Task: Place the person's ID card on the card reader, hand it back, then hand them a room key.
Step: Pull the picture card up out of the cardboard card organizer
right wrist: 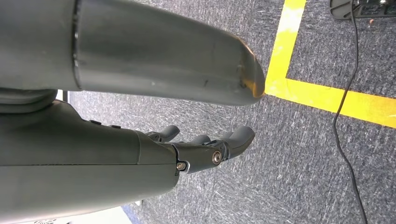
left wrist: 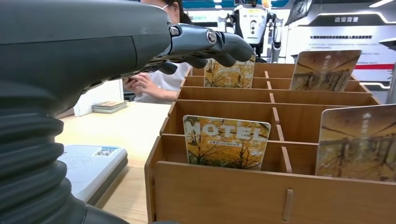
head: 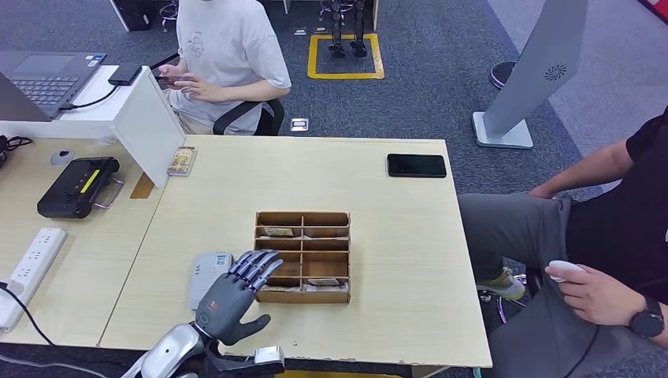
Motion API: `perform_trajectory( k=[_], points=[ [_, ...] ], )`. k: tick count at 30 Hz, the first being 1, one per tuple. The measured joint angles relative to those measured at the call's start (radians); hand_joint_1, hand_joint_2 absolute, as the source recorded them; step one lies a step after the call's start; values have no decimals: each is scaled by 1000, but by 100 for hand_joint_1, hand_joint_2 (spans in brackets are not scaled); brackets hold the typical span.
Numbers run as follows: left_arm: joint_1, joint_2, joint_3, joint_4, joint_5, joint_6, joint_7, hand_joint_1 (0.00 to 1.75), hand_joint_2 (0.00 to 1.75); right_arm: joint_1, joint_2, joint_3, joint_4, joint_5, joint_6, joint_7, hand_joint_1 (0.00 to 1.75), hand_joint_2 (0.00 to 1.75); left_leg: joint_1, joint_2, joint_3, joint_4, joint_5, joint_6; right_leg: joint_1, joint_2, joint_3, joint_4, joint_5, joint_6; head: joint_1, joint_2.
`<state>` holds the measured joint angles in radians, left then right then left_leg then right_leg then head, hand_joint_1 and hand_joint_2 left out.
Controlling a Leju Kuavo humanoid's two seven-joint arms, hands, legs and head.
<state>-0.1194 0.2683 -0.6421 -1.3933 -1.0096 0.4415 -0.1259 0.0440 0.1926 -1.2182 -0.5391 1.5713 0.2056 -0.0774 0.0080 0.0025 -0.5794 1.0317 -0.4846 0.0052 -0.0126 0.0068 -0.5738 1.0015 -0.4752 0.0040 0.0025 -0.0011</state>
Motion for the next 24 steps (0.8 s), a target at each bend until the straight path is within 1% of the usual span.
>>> perform_trajectory(
  k=[5,13,24],
  points=[
    [-7,-13,0,27,-7,16,10,0,175,-1,-1,1,9,0,-7,1,0,0,0,0,0,0,0,0,0,0,0,0,0,0,0,0],
    [-7,-27,0,53,18,18,8,0,175,-2,-5,9,20,0,-8,4,0,0,0,0,0,0,0,0,0,0,0,0,0,0,0,0],
    [-4,-34,0,58,88,5,-34,0,175,-2,-8,10,27,0,-8,4,0,0,0,0,0,0,0,0,0,0,0,0,0,0,0,0]
  ],
)
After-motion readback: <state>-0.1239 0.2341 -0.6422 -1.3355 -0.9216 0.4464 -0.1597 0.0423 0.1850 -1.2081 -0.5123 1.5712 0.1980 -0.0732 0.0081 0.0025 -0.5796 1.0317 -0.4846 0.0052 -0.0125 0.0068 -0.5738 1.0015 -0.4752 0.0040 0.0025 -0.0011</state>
